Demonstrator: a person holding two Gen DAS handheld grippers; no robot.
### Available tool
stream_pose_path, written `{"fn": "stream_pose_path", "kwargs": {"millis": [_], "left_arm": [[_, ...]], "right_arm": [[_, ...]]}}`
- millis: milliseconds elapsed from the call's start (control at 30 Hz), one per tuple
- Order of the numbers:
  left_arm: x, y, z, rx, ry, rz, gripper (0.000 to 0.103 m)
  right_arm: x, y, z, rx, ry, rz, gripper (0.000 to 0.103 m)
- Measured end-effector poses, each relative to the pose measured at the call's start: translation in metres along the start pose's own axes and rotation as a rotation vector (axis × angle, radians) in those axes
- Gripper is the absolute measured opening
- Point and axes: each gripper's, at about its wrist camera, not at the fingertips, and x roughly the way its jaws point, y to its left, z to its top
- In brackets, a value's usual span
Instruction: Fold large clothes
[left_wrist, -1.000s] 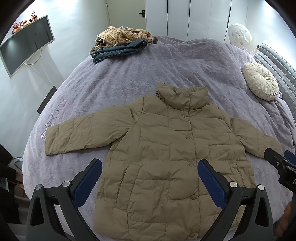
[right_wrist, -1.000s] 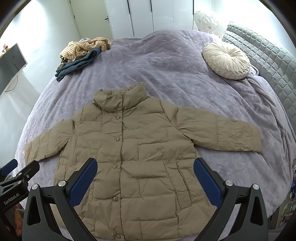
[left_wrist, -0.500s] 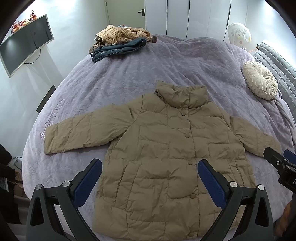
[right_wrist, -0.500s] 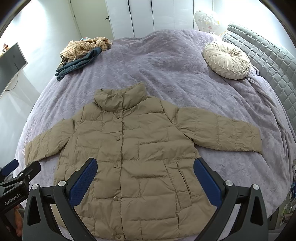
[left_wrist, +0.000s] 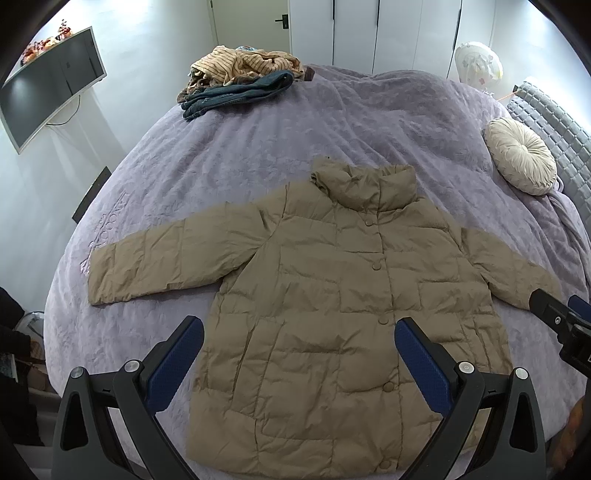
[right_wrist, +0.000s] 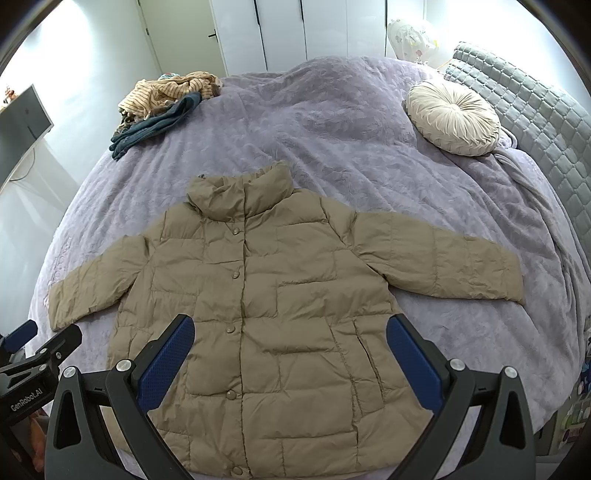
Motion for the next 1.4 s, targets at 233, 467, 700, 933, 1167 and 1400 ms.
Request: {"fn": "stream_pose_path", "kwargs": {"millis": [233, 467, 700, 933, 1167, 1400], "left_arm": [[0.002, 0.004, 0.001, -0.003, 0.007, -0.002, 0.103], [0.008, 0.012, 0.003, -0.023, 0.036, -0.018, 0.103], [0.021, 0.028, 0.006, -0.053, 0.065, -0.003, 0.103], [0.042, 0.067, 0.001, -0.173, 0.101, -0.020, 0.103], [0.076, 0.118, -0.012, -0.204, 0.173, 0.010, 0.103], [0.125, 0.192, -0.026, -0.305, 0.208, 0.075, 0.103]], "right_arm": [[0.006, 0.005, 0.000, -0.006, 0.005, 0.002, 0.103], [0.014, 0.005, 0.000, 0.019, 0.037, 0.035, 0.103], [0.027, 0.010, -0.003, 0.032, 0.081, 0.069, 0.103], [0.047, 0.027, -0.010, 0.084, 0.129, 0.154, 0.103], [0.083, 0.056, -0.024, 0.147, 0.193, 0.267, 0.103], [0.124, 0.112, -0.042, 0.020, 0.325, 0.260, 0.103]]}}
